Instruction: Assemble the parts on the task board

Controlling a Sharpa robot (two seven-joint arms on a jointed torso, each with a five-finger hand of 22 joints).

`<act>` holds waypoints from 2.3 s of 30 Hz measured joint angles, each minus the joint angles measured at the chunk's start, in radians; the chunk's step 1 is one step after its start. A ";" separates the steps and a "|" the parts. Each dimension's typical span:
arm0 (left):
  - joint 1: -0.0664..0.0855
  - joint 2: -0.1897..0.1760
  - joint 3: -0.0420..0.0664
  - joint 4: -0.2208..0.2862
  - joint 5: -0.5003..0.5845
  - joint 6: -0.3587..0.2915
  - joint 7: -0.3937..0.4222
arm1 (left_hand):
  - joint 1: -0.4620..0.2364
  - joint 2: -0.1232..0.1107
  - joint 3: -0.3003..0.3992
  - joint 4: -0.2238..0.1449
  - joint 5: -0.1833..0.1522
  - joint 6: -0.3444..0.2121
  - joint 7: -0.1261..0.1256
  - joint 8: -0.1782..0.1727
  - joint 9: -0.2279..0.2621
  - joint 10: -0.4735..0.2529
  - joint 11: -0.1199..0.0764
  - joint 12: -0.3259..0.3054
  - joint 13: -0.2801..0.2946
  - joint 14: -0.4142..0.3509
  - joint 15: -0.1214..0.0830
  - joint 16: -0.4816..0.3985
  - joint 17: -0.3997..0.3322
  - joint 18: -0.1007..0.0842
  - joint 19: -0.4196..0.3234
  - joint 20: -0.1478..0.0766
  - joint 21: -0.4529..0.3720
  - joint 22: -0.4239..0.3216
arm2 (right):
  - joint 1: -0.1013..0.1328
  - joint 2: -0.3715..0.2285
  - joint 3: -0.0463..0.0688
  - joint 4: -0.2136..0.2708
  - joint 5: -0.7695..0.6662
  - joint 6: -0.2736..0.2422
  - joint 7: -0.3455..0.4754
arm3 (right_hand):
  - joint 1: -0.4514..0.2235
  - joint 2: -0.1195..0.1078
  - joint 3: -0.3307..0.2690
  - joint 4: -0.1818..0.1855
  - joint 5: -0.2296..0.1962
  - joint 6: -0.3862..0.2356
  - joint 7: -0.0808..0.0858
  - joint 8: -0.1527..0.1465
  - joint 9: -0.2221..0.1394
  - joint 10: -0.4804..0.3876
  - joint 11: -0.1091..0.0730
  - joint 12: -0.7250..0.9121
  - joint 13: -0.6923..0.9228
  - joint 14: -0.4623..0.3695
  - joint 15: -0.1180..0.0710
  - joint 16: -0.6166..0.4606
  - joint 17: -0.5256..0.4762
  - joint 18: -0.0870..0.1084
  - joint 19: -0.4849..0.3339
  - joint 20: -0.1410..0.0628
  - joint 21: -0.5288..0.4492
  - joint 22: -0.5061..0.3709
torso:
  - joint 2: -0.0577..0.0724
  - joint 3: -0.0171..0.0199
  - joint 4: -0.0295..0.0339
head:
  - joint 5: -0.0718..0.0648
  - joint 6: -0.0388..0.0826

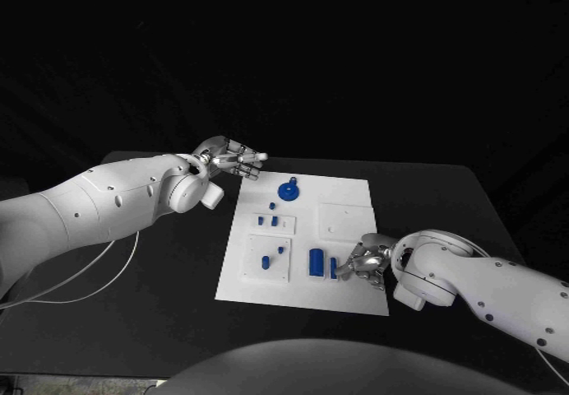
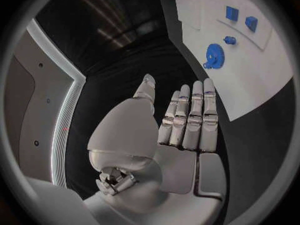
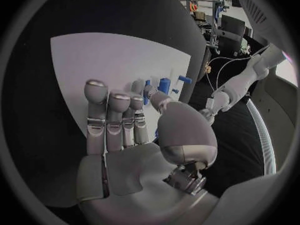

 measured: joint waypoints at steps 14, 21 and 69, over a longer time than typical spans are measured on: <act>0.000 0.000 0.000 0.001 0.000 0.001 -0.004 | 0.000 0.000 0.000 0.000 0.000 0.000 0.000 0.000 0.000 0.000 0.000 0.000 0.000 0.000 0.000 0.000 0.000 0.000 0.000 0.000 0.000 0.000 | 0.000 0.006 0.000 -0.008 -0.001 -0.014 -0.014 | -0.005 -0.005 -0.006 -0.006 0.000 0.000 0.000 0.000 0.002 0.000 0.000 0.000 0.001 0.000 0.000 -0.004 0.000 0.000 0.000 0.000 0.004 -0.003 | -0.001 -0.0012 -0.0006 | -0.002 0.000; 0.000 0.000 0.000 0.001 -0.001 0.002 -0.004 | 0.000 0.000 0.000 0.000 0.000 0.000 0.000 0.000 0.000 0.000 0.000 0.000 0.000 0.000 0.000 0.000 0.000 0.000 0.000 0.000 0.000 0.000 | 0.000 0.005 0.000 -0.012 0.000 -0.014 -0.014 | -0.012 -0.012 -0.006 -0.006 0.000 0.000 0.000 0.000 0.003 0.000 0.000 -0.001 0.002 0.000 0.000 -0.004 0.000 0.000 0.000 0.000 0.004 -0.004 | -0.001 -0.0013 -0.0009 | -0.002 0.000; 0.015 0.089 0.009 -0.106 0.228 -0.176 0.137 | -0.276 0.044 0.033 -0.074 -0.032 -0.578 -0.115 -0.044 -0.042 -0.594 -0.092 -0.039 -0.039 -0.616 -0.081 -0.045 -0.048 -0.041 -0.648 -0.059 -0.055 -0.053 | 0.130 0.195 0.166 -0.684 0.675 -0.325 0.832 | -0.300 0.079 -0.316 0.011 0.023 -0.807 0.051 -0.042 -0.695 -0.783 0.114 -0.803 -1.202 -0.906 0.150 -0.848 -1.034 -0.011 -1.030 0.184 -0.628 -1.135 | -0.059 -0.0046 0.0174 | -0.038 0.129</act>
